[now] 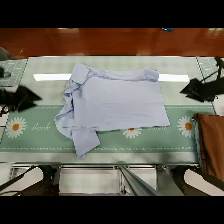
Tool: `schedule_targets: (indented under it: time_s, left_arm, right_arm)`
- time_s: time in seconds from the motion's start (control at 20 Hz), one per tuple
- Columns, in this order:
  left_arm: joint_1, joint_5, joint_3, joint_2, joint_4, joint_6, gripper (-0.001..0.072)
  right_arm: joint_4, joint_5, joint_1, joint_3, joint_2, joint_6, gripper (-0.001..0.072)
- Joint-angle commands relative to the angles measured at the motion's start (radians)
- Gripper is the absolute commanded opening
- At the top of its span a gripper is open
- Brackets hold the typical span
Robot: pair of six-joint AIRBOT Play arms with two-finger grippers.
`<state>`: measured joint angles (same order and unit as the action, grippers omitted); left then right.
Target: Fold the shirts.
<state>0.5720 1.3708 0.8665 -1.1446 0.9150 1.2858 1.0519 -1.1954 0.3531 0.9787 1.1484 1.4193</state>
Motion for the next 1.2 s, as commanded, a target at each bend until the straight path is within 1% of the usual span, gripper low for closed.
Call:
schedule_targets:
  time_s: [0.0,0.05,0.1,0.25,0.35,0.4,0.55,0.7,0.85,0.95,1.0,1.05,1.1,1.15]
  left_arm:
    - [0.155,-0.079,-0.422,0.228,-0.01,0.035,0.0506]
    - [0.177,-0.092,-0.481,0.246,-0.011,0.084,0.0506]
    - [0.189,-0.099,-0.52,0.253,-0.01,0.105,0.0506]
    - [0.192,-0.111,-0.538,0.249,0.003,0.105,0.0506]
    - [0.192,-0.153,-0.538,0.245,-0.035,0.115,0.0506]
    - [0.192,-0.183,-0.538,0.23,-0.077,0.104,0.0506]
    - [0.161,-0.206,-0.538,0.14,-0.204,-0.031,0.0506]
    - [0.088,-0.229,-0.537,0.037,-0.301,-0.119,0.0506]
    - [0.013,-0.3,-0.535,-0.027,-0.314,-0.121,0.0506]
    - [-0.031,-0.314,-0.513,-0.059,-0.313,-0.122,0.0499]
    - [-0.045,-0.315,-0.495,-0.071,-0.313,-0.122,0.0382]
    - [-0.049,-0.313,-0.471,-0.077,-0.314,-0.122,0.0051]
    - [-0.049,-0.31,-0.449,-0.076,-0.314,-0.123,0.0017]
    - [-0.049,-0.291,-0.422,-0.076,-0.313,-0.123,0.0018]
  right_arm:
    - [-0.152,0.075,0.022,-0.287,-0.215,-0.113,0.0419]
    - [-0.168,0.071,0.022,-0.313,-0.243,-0.129,0.0419]
    - [-0.174,0.063,0.022,-0.326,-0.26,-0.135,0.0419]
    - [-0.185,0.032,0.022,-0.328,-0.276,-0.15,0.0419]
    - [-0.191,0.033,0.018,-0.328,-0.275,-0.15,0.0419]
    - [-0.198,0.037,0.018,-0.328,-0.275,-0.151,0.0419]
    - [-0.217,0.055,0.018,-0.328,-0.275,-0.151,0.0419]
    - [-0.244,0.078,0.018,-0.328,-0.275,-0.15,0.0419]
    - [-0.26,0.087,0.018,-0.328,-0.275,-0.15,0.0418]
    - [-0.26,0.096,0.018,-0.328,-0.275,-0.15,0.0418]
    - [-0.26,0.104,0.018,-0.328,-0.275,-0.15,0.0418]
    - [-0.259,0.111,0.019,-0.328,-0.275,-0.15,0.0418]
    - [-0.25,0.12,0.02,-0.328,-0.275,-0.15,0.0419]
    - [-0.23,0.133,0.032,-0.327,-0.275,-0.15,0.0419]
